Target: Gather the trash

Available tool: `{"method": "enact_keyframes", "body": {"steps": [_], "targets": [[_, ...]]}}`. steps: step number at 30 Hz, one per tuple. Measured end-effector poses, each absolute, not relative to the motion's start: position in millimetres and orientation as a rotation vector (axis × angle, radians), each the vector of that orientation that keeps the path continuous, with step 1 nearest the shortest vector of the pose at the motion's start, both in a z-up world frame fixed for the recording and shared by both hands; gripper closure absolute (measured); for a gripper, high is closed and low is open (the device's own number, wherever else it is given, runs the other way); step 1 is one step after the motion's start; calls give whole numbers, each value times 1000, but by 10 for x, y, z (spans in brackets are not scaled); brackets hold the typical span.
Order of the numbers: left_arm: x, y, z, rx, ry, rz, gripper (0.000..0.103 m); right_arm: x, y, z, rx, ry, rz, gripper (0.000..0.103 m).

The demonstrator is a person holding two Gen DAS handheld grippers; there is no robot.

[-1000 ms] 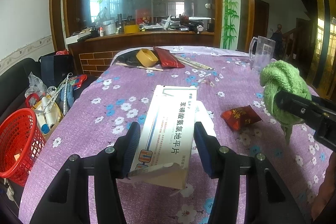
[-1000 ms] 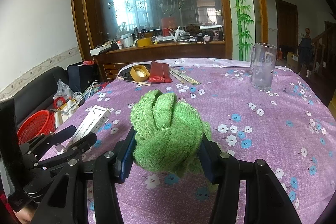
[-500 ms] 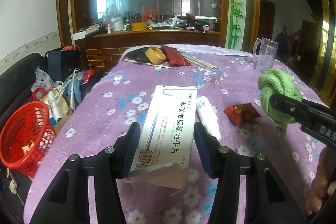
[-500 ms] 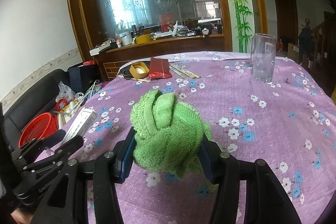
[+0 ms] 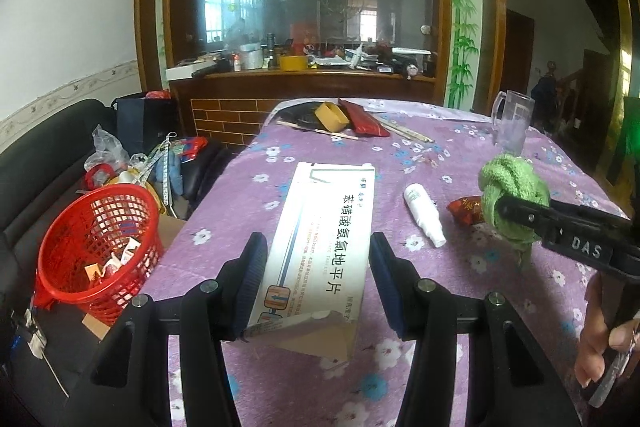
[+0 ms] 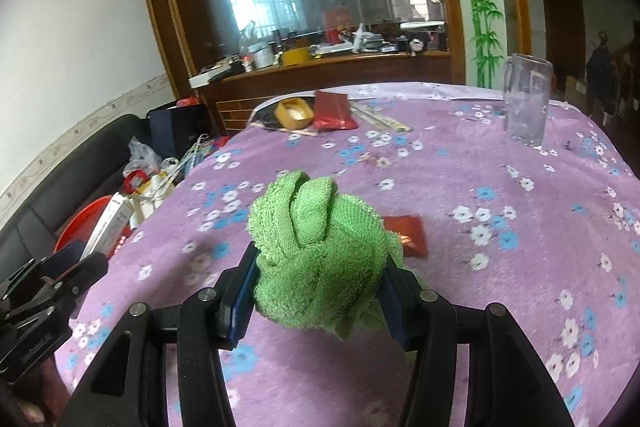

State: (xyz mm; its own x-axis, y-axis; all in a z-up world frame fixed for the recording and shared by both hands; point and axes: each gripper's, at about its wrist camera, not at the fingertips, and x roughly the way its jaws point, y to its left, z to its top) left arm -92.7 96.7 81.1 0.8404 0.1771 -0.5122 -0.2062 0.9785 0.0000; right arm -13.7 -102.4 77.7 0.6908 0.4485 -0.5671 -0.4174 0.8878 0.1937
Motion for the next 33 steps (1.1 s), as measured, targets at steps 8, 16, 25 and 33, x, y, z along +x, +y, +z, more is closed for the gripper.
{"method": "enact_keyframes", "body": {"steps": [8, 16, 25, 33], "targets": [[-1065, 1109, 832, -80, 516, 196, 51, -488, -760, 881, 22, 643, 527, 43], [-1159, 1318, 855, -113, 492, 212, 51, -647, -506, 925, -15, 660, 549, 43], [-1250, 1642, 871, -158, 473, 245, 51, -725, -53, 980, -65, 677, 596, 43], [-1356, 2035, 945, -199, 448, 301, 51, -711, 370, 1108, -87, 690, 658, 43]]}}
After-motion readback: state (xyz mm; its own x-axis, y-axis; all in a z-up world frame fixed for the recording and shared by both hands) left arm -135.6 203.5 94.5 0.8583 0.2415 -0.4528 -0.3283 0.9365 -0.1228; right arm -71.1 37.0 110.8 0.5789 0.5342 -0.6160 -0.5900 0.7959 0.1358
